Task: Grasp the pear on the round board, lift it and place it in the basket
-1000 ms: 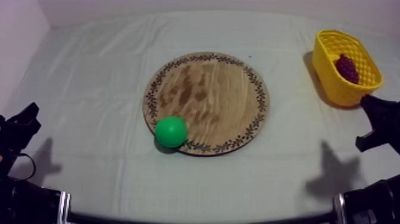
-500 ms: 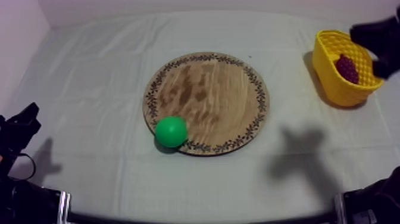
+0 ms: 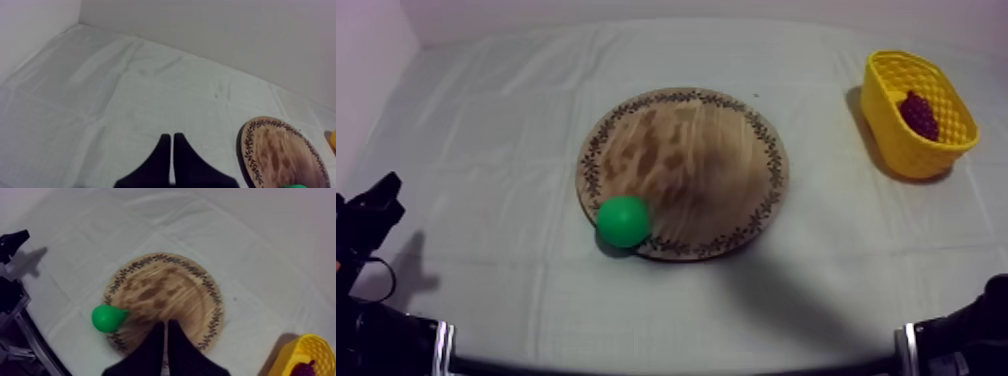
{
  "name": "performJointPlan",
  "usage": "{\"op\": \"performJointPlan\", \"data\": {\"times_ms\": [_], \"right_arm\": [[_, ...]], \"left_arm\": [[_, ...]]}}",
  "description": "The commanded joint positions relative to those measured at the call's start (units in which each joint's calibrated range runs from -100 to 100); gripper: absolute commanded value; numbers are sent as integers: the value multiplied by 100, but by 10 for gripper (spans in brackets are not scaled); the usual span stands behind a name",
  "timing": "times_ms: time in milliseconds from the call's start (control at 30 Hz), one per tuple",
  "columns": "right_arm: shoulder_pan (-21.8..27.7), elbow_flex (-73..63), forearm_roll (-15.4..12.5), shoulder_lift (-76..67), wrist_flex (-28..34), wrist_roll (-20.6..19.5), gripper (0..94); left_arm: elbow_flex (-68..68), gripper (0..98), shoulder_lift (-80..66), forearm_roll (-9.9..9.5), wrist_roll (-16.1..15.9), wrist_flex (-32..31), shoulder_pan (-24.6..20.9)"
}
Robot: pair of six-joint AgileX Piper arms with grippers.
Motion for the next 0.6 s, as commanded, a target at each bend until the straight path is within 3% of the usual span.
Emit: {"op": "performJointPlan", "data": {"times_ms": [0,167,567], "right_arm": [[-267,-960,108,778,657,-425,2],[-562,-1688,192,1517,1086,-932,2],[-973,-1807,52,2663,1208,-1994,2]], "left_arm": [[0,1,0,2,-1,-1,2],[0,1,0,2,-1,-1,2],[0,1,0,2,-1,-1,2]]}}
